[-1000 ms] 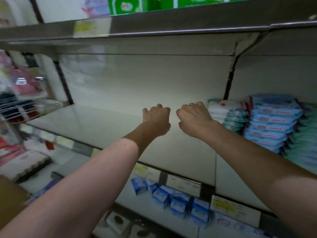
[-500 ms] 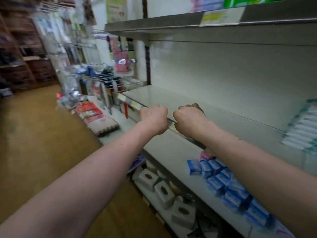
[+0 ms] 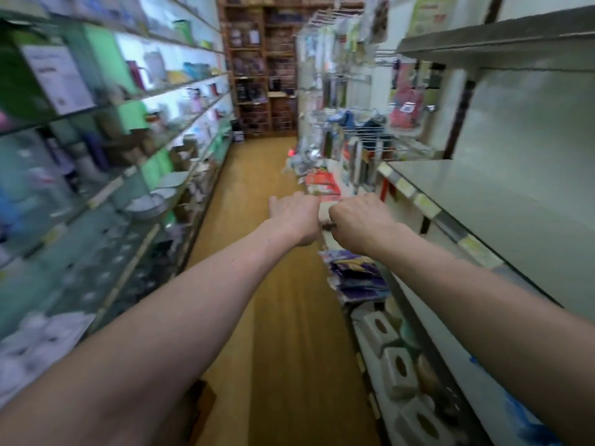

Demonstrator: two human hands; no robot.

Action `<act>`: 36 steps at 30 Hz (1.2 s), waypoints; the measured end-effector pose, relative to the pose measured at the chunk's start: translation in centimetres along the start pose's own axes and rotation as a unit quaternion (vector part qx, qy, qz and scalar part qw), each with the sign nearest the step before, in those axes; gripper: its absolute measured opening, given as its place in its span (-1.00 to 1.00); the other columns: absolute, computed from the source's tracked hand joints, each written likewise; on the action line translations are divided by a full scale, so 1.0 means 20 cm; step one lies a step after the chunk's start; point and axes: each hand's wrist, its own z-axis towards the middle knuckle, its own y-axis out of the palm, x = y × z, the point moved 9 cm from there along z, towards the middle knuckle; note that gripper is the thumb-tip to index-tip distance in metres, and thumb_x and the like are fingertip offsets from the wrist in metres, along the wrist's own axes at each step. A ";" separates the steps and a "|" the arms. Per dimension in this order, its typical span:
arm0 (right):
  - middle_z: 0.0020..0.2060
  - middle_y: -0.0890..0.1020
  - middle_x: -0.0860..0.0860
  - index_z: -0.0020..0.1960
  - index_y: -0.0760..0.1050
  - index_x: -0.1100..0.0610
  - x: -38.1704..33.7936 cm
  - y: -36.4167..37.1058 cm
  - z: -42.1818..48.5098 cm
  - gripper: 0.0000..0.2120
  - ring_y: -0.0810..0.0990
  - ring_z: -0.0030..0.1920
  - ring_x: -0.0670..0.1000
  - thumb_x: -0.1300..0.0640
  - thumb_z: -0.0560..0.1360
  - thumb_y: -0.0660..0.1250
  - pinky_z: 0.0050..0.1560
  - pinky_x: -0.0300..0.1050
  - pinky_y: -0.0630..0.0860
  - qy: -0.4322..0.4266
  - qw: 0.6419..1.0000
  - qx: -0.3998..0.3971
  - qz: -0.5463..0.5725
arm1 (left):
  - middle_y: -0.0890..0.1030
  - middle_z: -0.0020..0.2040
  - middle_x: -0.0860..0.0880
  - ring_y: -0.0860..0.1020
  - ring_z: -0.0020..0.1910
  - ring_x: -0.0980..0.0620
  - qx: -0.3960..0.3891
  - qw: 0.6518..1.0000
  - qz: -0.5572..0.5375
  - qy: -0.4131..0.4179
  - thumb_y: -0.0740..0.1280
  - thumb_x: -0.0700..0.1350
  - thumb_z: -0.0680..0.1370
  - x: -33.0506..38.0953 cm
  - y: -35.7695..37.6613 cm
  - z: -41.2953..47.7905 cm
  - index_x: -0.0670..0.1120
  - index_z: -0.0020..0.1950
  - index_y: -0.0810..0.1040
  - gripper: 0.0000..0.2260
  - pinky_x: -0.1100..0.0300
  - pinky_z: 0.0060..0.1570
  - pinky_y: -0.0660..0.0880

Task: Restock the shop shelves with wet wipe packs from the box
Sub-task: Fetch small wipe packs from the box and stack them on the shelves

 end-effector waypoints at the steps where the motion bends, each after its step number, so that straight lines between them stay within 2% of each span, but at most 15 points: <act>1: 0.04 0.61 0.07 0.00 0.51 0.08 -0.07 -0.01 -0.01 -0.87 0.57 0.06 0.12 0.16 0.56 0.18 -0.11 -0.08 0.27 -0.020 1.000 0.003 0.006 | 0.50 0.28 -0.09 0.48 0.25 -0.13 -0.005 1.000 0.007 -0.021 0.30 -0.11 0.56 -0.05 0.01 -0.06 -0.03 0.35 0.44 -0.65 -0.08 0.21 0.30; 3: 0.04 0.61 0.09 -0.08 0.46 0.08 -0.22 -0.04 -0.04 -0.93 0.56 0.08 0.14 0.16 0.55 0.21 -0.10 -0.08 0.26 -0.058 0.998 0.002 0.022 | 0.50 0.28 -0.09 0.47 0.25 -0.13 -0.012 0.998 0.017 -0.059 0.30 -0.09 0.57 -0.16 0.03 -0.19 -0.03 0.36 0.42 -0.65 -0.09 0.21 0.30; 7: -0.01 0.60 0.08 -0.23 0.30 0.08 -0.55 -0.08 -0.11 -0.79 0.54 0.02 0.13 0.16 0.57 0.19 -0.08 -0.05 0.23 -0.131 0.990 -0.001 0.056 | 0.54 0.22 -0.08 0.49 0.22 -0.12 -0.022 0.989 0.028 -0.141 0.30 -0.10 0.57 -0.38 0.07 -0.50 -0.01 0.33 0.45 -0.68 -0.08 0.21 0.31; 10: 0.02 0.61 0.07 -0.16 0.31 0.05 -0.84 -0.16 -0.17 -0.86 0.55 0.06 0.13 0.18 0.57 0.19 -0.04 -0.05 0.27 -0.191 0.979 0.015 0.074 | 0.55 0.15 -0.08 0.52 0.16 -0.14 -0.026 0.980 0.036 -0.194 0.31 -0.11 0.55 -0.58 0.09 -0.75 -0.01 0.24 0.49 -0.75 -0.15 0.25 0.30; 12: 0.05 0.61 0.07 -0.11 0.33 0.04 -1.04 -0.23 -0.23 -0.89 0.55 0.09 0.12 0.18 0.58 0.18 0.03 -0.04 0.34 -0.233 0.968 0.018 0.090 | 0.55 0.11 -0.08 0.52 0.12 -0.14 -0.023 0.972 0.029 -0.232 0.30 -0.14 0.54 -0.72 0.09 -0.93 -0.01 0.16 0.51 -0.80 -0.13 0.20 0.32; 15: 0.06 0.61 0.07 -0.05 0.42 0.04 -1.34 -0.33 -0.33 -0.93 0.57 0.09 0.11 0.15 0.59 0.18 0.05 -0.05 0.39 -0.290 0.949 0.035 0.116 | 0.55 0.11 -0.07 0.51 0.14 -0.13 -0.034 0.958 0.025 -0.283 0.28 -0.17 0.54 -0.93 0.10 -1.20 0.02 0.20 0.51 -0.75 -0.06 0.10 0.32; 18: 0.08 0.61 0.07 0.10 0.51 0.11 -1.64 -0.40 -0.44 -0.84 0.58 0.10 0.10 0.14 0.57 0.21 0.07 -0.02 0.43 -0.336 0.932 0.043 0.128 | 0.56 0.14 -0.06 0.51 0.16 -0.12 -0.048 0.944 0.022 -0.326 0.30 -0.13 0.54 -1.12 0.13 -1.48 0.06 0.21 0.53 -0.75 -0.02 0.06 0.31; 23: 0.10 0.60 0.07 0.13 0.51 0.12 -2.13 -0.45 -0.65 -0.81 0.58 0.11 0.09 0.12 0.57 0.21 0.08 -0.03 0.44 -0.402 0.907 0.016 0.123 | 0.49 0.28 -0.10 0.44 0.29 -0.18 -0.082 0.915 0.001 -0.394 0.27 -0.07 0.56 -1.37 0.23 -1.98 0.04 0.32 0.46 -0.68 -0.10 0.22 0.30; 25: 0.12 0.59 0.08 0.15 0.50 0.12 -2.32 -0.47 -0.76 -0.81 0.57 0.13 0.10 0.15 0.56 0.21 0.10 -0.03 0.44 -0.425 0.896 -0.004 0.127 | 0.49 0.27 -0.11 0.45 0.27 -0.17 -0.104 0.904 -0.015 -0.414 0.27 -0.08 0.56 -1.45 0.28 -2.20 0.01 0.31 0.46 -0.69 -0.10 0.24 0.29; 28: 0.10 0.59 0.12 -0.02 0.46 0.10 -2.59 -0.49 -0.96 -0.90 0.56 0.13 0.13 0.12 0.57 0.19 0.04 -0.03 0.40 -0.458 0.879 -0.039 0.128 | 0.52 0.22 -0.10 0.48 0.25 -0.14 -0.127 0.891 -0.033 -0.435 0.30 -0.03 0.54 -1.57 0.37 -2.49 0.00 0.23 0.51 -0.73 -0.09 0.24 0.30; 31: 0.07 0.60 0.12 -0.16 0.35 0.10 -2.82 -0.48 -1.12 -0.86 0.57 0.10 0.14 0.15 0.59 0.17 -0.01 -0.04 0.36 -0.476 0.869 -0.062 0.118 | 0.56 0.12 -0.06 0.52 0.18 -0.13 -0.142 0.879 -0.054 -0.452 0.33 -0.03 0.50 -1.68 0.49 -2.73 0.04 0.12 0.53 -0.80 -0.12 0.24 0.31; 33: 0.10 0.60 0.10 0.00 0.45 0.11 -2.97 -0.44 -1.20 -0.92 0.56 0.12 0.14 0.18 0.58 0.18 0.09 -0.01 0.39 -0.479 0.867 -0.071 0.115 | 0.55 0.14 -0.06 0.51 0.19 -0.12 -0.153 0.874 -0.064 -0.457 0.30 -0.05 0.53 -1.74 0.57 -2.87 0.08 0.18 0.52 -0.77 -0.16 0.30 0.28; 35: 0.15 0.58 0.10 0.20 0.46 0.14 -3.10 -0.38 -1.27 -0.79 0.55 0.17 0.13 0.19 0.59 0.17 0.16 0.00 0.39 -0.477 0.865 -0.092 0.122 | 0.53 0.18 -0.07 0.49 0.22 -0.12 -0.173 0.867 -0.074 -0.461 0.29 -0.10 0.55 -1.78 0.65 -2.99 0.07 0.27 0.50 -0.71 -0.15 0.34 0.23; 36: 0.16 0.58 0.10 0.21 0.47 0.14 -3.16 -0.35 -1.30 -0.78 0.54 0.18 0.13 0.18 0.59 0.17 0.17 -0.01 0.40 -0.477 0.864 -0.101 0.125 | 0.53 0.18 -0.08 0.49 0.22 -0.12 -0.183 0.863 -0.080 -0.464 0.29 -0.13 0.55 -1.80 0.70 -3.05 0.04 0.26 0.51 -0.71 -0.15 0.35 0.21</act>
